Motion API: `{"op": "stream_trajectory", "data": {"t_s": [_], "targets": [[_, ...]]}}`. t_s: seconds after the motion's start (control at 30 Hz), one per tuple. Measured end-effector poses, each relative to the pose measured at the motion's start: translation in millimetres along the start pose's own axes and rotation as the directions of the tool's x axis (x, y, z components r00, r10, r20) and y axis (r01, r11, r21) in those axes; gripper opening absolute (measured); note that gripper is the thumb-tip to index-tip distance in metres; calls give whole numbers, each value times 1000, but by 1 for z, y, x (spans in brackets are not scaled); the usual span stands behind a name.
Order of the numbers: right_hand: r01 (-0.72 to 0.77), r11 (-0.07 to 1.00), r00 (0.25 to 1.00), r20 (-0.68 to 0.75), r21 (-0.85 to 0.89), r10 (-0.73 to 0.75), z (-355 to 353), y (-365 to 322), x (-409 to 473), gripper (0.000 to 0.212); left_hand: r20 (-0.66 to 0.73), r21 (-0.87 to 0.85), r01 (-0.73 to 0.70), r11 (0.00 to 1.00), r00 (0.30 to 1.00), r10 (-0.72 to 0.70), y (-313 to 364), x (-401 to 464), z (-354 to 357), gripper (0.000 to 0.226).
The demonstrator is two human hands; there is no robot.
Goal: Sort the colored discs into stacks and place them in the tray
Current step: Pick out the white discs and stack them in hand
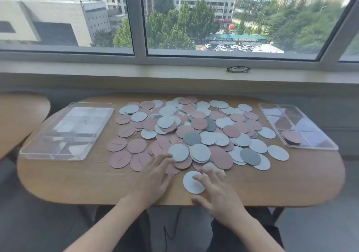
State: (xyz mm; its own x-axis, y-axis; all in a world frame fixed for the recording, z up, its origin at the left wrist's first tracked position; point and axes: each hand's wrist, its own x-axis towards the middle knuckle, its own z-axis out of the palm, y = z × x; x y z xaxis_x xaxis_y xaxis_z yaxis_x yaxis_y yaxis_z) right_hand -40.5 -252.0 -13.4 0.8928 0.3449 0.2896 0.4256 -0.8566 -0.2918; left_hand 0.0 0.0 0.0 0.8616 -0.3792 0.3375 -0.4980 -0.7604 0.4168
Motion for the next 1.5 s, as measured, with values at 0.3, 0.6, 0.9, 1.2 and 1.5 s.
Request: {"op": "stream_trajectory", "data": {"t_s": [0.3, 0.6, 0.9, 1.2, 1.5], "targets": [[287, 926, 911, -229, -243, -343, -4, 5, 17, 15, -53, -87, -118, 989, 992, 113, -3, 12, 1, 27], [277, 943, 867, -471, 185, -163, -4, -25, 60, 19, 20, -362, -95, 927, 994, 109, 3, 7, -12, 35], [99, 993, 984, -153, 68, -88, 29, -16, 93, 46, -158, -542, 272, 795, 896, -415, -3, 10, -18, 23], [119, 989, 945, -296, -85, -139, 33, -12, 88, 24, -139, -561, 262, 785, 905, -401, -7, 11, -16, 3], [114, 974, 797, -604, 195, 27, 8, -20, 79, 22, -28, -572, 281, 771, 932, -361, -2, 11, -17, 5]]}}
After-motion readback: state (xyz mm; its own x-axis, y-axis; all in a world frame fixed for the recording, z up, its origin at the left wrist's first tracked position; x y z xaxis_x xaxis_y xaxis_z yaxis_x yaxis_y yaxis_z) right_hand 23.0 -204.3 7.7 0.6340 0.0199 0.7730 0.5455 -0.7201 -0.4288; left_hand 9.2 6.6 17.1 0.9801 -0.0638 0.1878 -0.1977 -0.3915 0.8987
